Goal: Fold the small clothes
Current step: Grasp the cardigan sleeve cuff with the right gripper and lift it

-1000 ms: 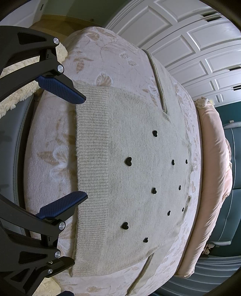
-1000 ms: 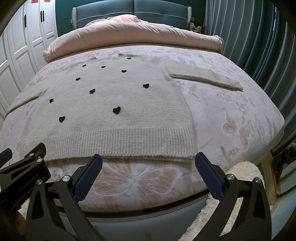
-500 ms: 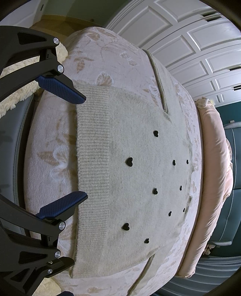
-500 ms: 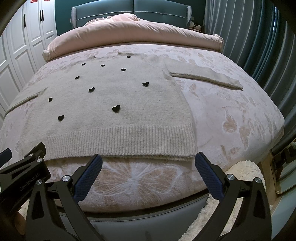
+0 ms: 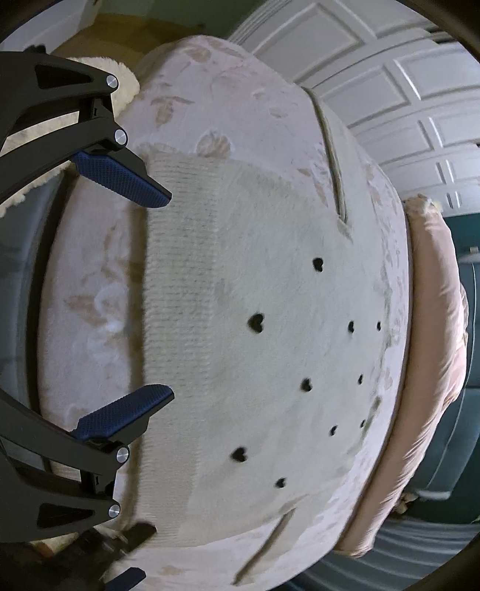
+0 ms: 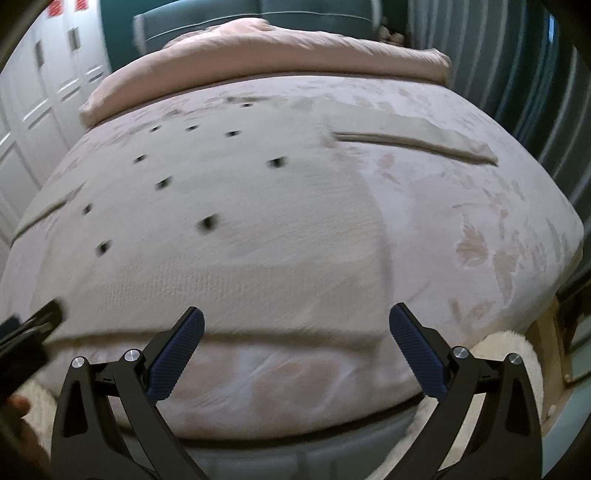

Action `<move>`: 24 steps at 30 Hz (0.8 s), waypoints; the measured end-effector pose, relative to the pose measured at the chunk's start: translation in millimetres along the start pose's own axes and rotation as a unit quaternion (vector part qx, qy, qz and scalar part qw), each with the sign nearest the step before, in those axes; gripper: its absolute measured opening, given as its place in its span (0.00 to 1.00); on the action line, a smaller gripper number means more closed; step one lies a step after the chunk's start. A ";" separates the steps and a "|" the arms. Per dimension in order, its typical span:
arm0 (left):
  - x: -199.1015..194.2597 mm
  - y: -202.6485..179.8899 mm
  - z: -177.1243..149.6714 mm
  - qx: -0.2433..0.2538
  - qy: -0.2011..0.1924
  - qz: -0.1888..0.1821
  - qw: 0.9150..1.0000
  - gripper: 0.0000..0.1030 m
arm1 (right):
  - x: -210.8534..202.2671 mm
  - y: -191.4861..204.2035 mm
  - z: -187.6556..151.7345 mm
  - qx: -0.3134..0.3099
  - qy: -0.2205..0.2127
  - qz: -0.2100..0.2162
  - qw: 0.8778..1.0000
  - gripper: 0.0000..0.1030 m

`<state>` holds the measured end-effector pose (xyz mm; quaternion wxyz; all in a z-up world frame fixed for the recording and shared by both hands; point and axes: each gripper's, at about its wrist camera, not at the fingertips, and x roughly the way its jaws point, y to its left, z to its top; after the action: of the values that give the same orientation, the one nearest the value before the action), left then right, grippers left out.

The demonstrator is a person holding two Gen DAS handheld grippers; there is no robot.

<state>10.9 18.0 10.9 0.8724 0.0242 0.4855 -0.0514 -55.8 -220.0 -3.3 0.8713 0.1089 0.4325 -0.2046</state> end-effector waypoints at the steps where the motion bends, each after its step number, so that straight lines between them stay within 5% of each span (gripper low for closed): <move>1: 3.2 5.0 3.2 -0.008 0.002 -0.003 1.000 0.92 | 6.4 -13.2 7.3 0.010 0.000 -0.004 1.000 0.95; 11: 48.6 20.5 40.6 -0.058 0.033 -0.009 0.998 0.92 | 110.8 -180.4 130.4 0.144 -0.008 -0.028 0.989 0.95; 18: 69.7 22.4 59.4 -0.060 0.038 0.004 0.997 0.92 | 191.6 -291.3 188.3 0.301 -0.008 -0.035 0.953 0.95; 24: 85.1 21.3 68.6 -0.050 0.039 0.025 0.998 0.92 | 230.2 -338.5 213.3 0.371 -0.011 -0.046 0.928 0.96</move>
<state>115.8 27.3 -25.4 0.8541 -0.0057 0.5201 -0.0044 67.7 -660.8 -62.9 0.7633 0.4019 0.3207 -0.3911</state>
